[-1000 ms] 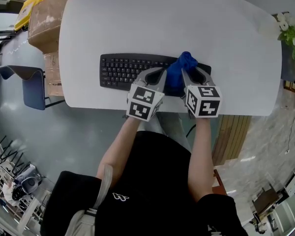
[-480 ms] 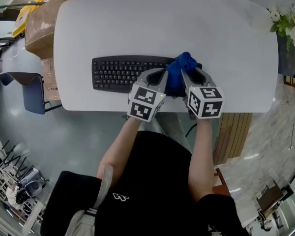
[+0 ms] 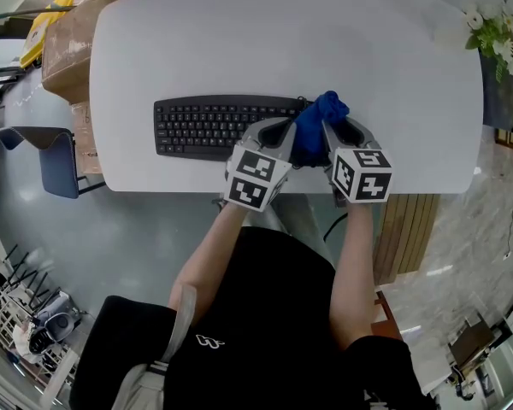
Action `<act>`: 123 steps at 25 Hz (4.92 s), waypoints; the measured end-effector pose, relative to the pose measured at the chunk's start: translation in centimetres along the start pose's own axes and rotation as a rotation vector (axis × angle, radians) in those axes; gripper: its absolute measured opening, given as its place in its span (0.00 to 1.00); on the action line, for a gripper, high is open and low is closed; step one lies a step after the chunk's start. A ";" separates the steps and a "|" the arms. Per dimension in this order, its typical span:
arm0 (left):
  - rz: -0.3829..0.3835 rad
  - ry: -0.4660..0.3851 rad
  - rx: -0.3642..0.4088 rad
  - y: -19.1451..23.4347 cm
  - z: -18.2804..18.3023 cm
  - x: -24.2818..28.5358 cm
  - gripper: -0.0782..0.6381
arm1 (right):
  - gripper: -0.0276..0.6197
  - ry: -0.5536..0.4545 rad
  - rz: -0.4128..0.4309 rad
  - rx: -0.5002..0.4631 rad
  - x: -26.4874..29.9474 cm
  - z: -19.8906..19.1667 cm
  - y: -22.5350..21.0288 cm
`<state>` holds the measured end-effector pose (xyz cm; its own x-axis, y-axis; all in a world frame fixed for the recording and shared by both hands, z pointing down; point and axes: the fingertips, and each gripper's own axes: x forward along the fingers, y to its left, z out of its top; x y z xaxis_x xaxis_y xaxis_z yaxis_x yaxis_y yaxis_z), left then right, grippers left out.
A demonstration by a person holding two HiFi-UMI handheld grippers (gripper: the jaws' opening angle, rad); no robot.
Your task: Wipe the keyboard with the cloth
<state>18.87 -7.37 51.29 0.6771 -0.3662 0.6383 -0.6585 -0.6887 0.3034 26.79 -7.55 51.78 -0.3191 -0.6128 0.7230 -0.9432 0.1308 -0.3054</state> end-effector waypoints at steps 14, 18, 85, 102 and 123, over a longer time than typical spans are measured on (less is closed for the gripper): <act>-0.050 -0.013 0.024 -1.3 0.6 0.2 0.11 | 0.20 -0.001 -0.177 0.032 -2.9 -0.8 -4.4; -0.064 -0.051 0.029 -1.3 1.3 -0.8 0.11 | 0.20 -0.033 -0.243 0.029 -4.9 0.1 -4.8; 0.224 -0.050 -0.193 18.6 -13.7 -20.7 0.11 | 0.20 0.108 0.280 -0.023 11.1 -5.9 31.1; 0.179 -0.021 -0.131 12.8 -11.4 -16.1 0.11 | 0.20 0.077 0.242 0.031 7.6 -5.9 23.9; 0.092 -0.003 -0.061 5.0 -9.1 -9.9 0.11 | 0.20 0.034 0.168 0.070 2.7 -5.8 14.9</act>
<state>5.89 -1.46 52.89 0.6135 -0.4283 0.6635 -0.7369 -0.6126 0.2859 11.33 -2.69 52.75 -0.4760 -0.5598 0.6783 -0.8678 0.1738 -0.4656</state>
